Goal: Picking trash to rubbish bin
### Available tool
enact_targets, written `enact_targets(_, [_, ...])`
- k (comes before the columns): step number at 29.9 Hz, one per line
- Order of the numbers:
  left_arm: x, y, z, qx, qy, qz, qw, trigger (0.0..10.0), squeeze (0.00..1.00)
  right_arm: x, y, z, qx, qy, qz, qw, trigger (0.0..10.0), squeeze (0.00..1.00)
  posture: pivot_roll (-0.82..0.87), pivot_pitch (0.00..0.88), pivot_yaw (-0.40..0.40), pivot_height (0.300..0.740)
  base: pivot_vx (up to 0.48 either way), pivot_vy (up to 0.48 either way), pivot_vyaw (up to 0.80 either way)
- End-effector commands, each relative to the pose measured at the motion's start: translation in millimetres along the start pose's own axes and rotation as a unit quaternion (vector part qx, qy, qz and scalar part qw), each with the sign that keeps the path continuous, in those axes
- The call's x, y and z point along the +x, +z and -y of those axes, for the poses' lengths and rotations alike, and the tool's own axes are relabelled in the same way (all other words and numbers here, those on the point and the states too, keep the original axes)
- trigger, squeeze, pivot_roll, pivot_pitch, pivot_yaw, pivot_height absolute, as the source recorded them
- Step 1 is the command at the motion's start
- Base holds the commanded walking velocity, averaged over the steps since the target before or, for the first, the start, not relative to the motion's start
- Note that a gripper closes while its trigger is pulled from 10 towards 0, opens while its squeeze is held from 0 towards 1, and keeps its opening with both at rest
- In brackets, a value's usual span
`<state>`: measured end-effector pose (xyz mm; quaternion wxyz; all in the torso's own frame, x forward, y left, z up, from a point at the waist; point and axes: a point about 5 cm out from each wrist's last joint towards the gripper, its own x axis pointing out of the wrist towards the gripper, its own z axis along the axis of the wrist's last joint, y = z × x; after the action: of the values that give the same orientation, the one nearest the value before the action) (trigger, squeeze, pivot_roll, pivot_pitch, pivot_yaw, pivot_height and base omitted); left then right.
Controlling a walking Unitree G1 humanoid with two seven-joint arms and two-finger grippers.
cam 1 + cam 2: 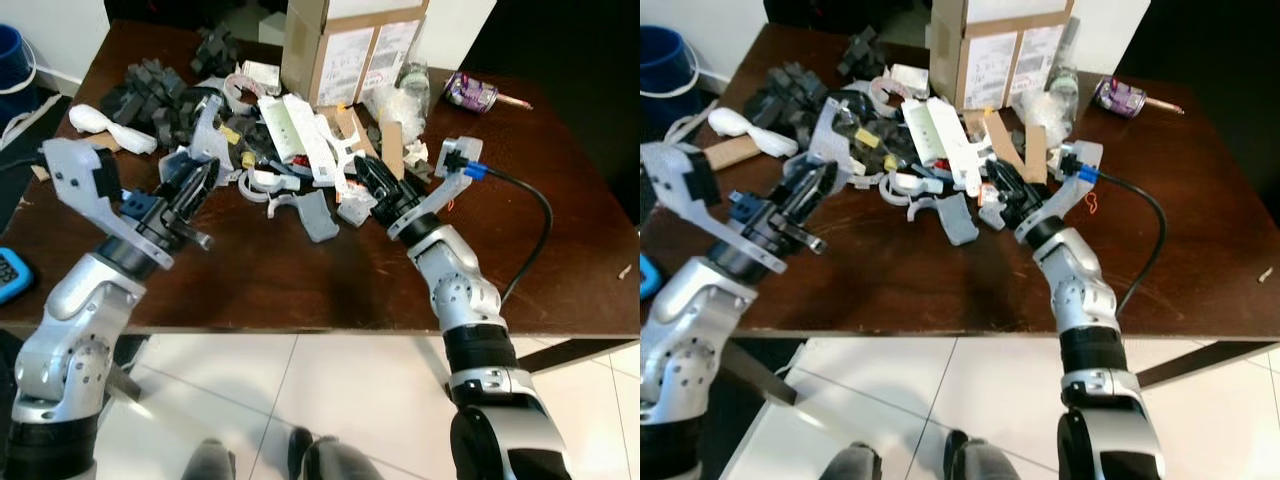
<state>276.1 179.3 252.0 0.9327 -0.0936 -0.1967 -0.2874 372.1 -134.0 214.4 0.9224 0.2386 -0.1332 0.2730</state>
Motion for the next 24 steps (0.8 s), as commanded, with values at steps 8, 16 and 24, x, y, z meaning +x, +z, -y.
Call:
enact_targets(8, [5.4,-26.0,16.1,-0.019,-0.015,-0.046,0.999,10.0,0.0,-1.6,-3.2,10.9,-0.016,-0.038,0.003,0.999,10.0,0.0,0.2,0.139,-0.094,0.74,-0.102,0.0,0.0])
enact_targets(16, [5.3,-34.9,22.5,-0.026,-0.025,-0.064,0.997,10.0,0.0,-4.4,-6.1,18.7,-0.009,-0.065,0.009,0.998,10.0,0.0,0.21,0.138,-0.083,0.74,-0.298,0.0,0.0])
enact_targets(24, [1.6,-47.5,22.1,-0.024,-0.024,-0.093,0.995,10.0,0.0,-10.6,-9.2,30.3,0.0,-0.105,0.014,0.994,10.0,0.0,0.2,0.136,-0.071,0.74,-0.324,0.0,0.0])
